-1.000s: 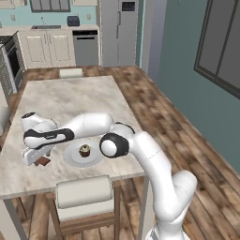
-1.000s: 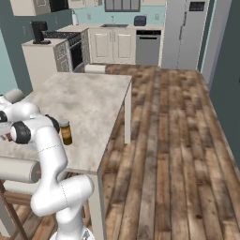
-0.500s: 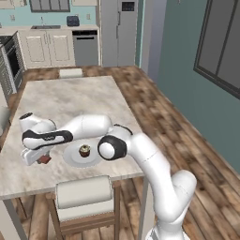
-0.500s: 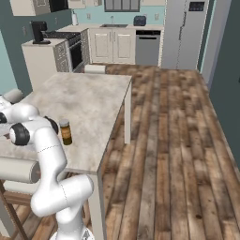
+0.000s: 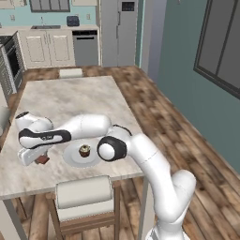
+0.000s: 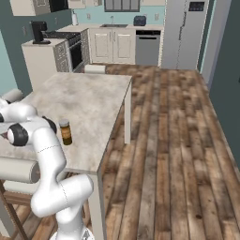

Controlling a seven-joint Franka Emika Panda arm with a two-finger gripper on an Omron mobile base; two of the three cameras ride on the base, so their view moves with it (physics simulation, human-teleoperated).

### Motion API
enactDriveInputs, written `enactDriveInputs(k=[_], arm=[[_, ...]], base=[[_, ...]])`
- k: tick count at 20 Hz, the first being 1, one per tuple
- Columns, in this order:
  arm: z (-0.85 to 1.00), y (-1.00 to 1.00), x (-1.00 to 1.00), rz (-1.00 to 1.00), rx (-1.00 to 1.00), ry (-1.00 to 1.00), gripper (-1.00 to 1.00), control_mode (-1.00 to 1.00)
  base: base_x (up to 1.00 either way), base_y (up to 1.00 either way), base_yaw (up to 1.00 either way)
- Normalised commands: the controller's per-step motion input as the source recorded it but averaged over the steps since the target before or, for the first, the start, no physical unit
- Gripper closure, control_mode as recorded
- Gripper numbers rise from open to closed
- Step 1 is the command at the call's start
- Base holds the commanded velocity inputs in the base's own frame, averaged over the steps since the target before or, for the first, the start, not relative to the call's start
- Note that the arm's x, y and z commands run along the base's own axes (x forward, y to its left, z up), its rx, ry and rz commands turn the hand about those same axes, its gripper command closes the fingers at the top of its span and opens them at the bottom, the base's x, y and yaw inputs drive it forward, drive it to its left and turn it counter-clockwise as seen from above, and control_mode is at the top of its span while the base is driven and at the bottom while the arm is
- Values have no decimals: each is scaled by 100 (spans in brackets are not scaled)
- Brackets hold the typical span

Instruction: Take the cinnamon bottle from the cabinet and place it on the dining table, next to the plate with the cupcake. Then take the chocolate from the dining counter and place it on the cupcake plate.

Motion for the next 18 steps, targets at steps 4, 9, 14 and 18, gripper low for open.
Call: enactDriveInputs(k=[4,9,14,18], arm=[[55,-26,-24,-4,0,0,100,-100],[35,-77,-50,-3,0,0,100,-100],[3,-90,-59,0,0,1,100,-100],[2,-96,-39,0,0,2,100,-100]], base=[[0,0,0],[0,0,0],[0,0,0],[0,0,0]])
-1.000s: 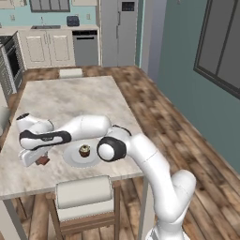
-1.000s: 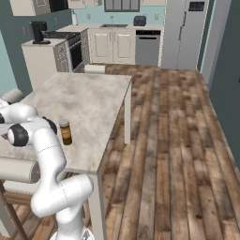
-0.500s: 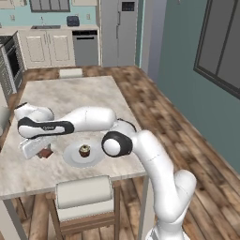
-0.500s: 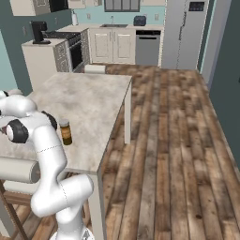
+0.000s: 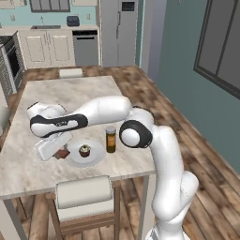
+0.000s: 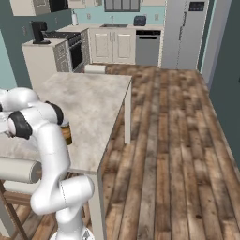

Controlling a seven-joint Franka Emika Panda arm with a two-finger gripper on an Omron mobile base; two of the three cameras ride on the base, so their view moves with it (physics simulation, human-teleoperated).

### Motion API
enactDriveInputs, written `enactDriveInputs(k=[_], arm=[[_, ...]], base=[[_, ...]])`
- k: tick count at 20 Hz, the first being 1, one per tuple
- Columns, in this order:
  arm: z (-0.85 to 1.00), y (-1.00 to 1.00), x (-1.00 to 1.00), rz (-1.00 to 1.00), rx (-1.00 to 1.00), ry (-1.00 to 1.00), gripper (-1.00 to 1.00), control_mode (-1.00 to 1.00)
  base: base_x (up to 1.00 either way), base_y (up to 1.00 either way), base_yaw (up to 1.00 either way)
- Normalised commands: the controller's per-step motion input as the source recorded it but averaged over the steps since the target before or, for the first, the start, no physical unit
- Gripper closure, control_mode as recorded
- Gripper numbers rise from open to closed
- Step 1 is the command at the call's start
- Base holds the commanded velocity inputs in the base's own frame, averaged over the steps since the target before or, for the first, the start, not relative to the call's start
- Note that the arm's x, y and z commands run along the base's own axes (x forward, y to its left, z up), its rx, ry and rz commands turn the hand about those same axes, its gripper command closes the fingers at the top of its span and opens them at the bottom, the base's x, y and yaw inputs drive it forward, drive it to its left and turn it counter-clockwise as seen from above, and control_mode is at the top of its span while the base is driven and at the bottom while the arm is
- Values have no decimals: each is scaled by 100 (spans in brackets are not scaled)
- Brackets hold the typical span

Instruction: Take the cinnamon bottle from the cabinet and place it on the dining table, next to the plate with the cupcake. Then take the chocolate from the dining counter and place it on the cupcake plate.

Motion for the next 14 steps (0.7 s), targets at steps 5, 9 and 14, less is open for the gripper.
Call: enactDriveInputs(k=[5,9,14], arm=[[0,-79,-5,0,0,6,100,-100],[-2,-47,7,0,0,0,100,-100],[-27,3,6,0,0,0,100,-100]], base=[[0,0,0],[0,0,0],[0,0,0]])
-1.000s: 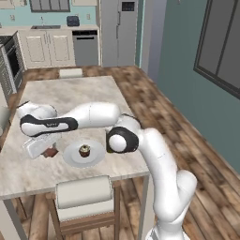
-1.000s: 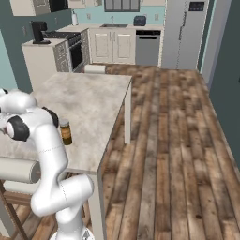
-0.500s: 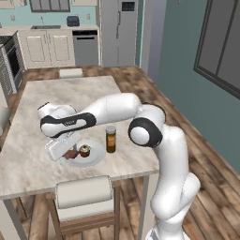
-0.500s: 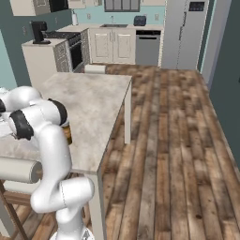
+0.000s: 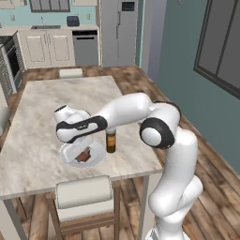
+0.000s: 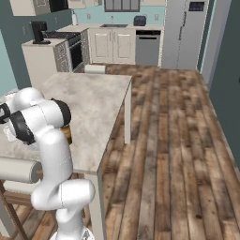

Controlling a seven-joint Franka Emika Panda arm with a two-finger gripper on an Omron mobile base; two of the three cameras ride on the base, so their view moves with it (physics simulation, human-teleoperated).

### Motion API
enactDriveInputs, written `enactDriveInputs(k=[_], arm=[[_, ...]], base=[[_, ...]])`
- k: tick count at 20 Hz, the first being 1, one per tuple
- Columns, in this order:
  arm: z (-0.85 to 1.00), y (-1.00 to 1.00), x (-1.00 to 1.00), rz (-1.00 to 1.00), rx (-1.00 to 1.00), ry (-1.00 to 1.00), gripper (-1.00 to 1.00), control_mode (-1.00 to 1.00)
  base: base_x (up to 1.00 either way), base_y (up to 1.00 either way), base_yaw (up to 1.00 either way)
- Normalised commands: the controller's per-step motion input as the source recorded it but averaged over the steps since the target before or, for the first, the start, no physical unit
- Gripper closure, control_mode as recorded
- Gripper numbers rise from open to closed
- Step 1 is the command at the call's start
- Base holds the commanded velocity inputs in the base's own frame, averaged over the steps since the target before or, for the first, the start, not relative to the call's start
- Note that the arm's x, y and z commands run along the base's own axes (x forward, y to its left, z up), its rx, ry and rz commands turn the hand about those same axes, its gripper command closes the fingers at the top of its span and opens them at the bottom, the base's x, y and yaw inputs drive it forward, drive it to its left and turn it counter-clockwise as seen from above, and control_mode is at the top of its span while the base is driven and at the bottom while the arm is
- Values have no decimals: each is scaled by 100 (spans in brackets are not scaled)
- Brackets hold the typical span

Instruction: Take the cinnamon bottle from the cabinet and place it on the dining table, next to the plate with the cupcake. Then take the chocolate from the dining counter and place it on the cupcake plate.

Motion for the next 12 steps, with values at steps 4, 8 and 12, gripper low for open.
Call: enactDriveInputs(k=[4,8,12], arm=[[-10,24,21,0,0,-2,100,-100],[-3,10,33,0,0,-5,100,-100],[0,0,38,0,0,-4,100,-100]], base=[[0,0,0],[0,0,0],[0,0,0]])
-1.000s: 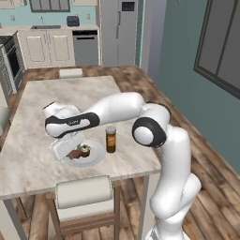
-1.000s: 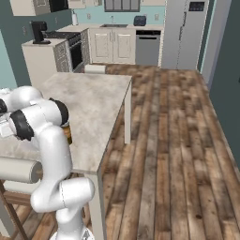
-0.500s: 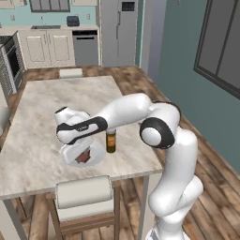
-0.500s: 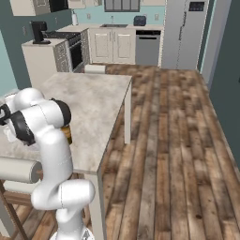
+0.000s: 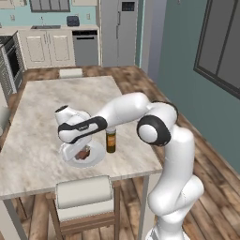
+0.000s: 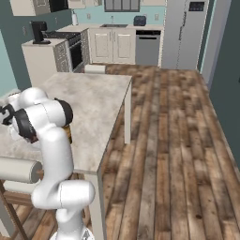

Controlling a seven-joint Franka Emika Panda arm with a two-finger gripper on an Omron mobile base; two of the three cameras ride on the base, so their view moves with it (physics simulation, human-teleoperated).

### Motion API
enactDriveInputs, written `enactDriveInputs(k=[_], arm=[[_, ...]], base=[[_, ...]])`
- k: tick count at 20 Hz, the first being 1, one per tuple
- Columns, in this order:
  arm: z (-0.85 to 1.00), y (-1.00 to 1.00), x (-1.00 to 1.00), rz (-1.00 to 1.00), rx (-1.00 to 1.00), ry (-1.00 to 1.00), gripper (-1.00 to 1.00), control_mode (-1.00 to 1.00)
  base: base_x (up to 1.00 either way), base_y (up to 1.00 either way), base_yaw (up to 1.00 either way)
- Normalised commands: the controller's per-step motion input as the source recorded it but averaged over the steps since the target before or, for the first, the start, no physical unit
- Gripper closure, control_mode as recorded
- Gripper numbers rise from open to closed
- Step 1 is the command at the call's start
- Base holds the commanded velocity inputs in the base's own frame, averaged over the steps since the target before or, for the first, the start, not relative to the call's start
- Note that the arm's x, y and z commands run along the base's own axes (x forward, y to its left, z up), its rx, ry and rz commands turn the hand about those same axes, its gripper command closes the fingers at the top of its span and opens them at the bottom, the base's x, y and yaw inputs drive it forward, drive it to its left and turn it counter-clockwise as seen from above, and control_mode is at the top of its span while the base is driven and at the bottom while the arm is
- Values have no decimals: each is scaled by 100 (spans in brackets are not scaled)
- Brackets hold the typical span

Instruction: Take the cinnamon bottle from the cabinet and place it on the dining table, next to the plate with the cupcake. Then take the chocolate from the dining counter and place it on the cupcake plate.

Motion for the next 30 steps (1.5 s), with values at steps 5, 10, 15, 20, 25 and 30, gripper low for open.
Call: enactDriveInputs(k=[5,10,15,20,25,30], arm=[[-13,8,8,0,0,0,100,-100],[-14,5,0,0,0,0,100,-100],[-8,0,0,0,0,0,100,-100],[-5,0,0,0,0,0,100,-100],[-5,0,0,0,0,0,-100,-100],[0,0,0,0,0,-1,-100,-100]], base=[[0,0,0],[0,0,0],[0,0,0],[0,0,0],[0,0,0],[0,0,0]])
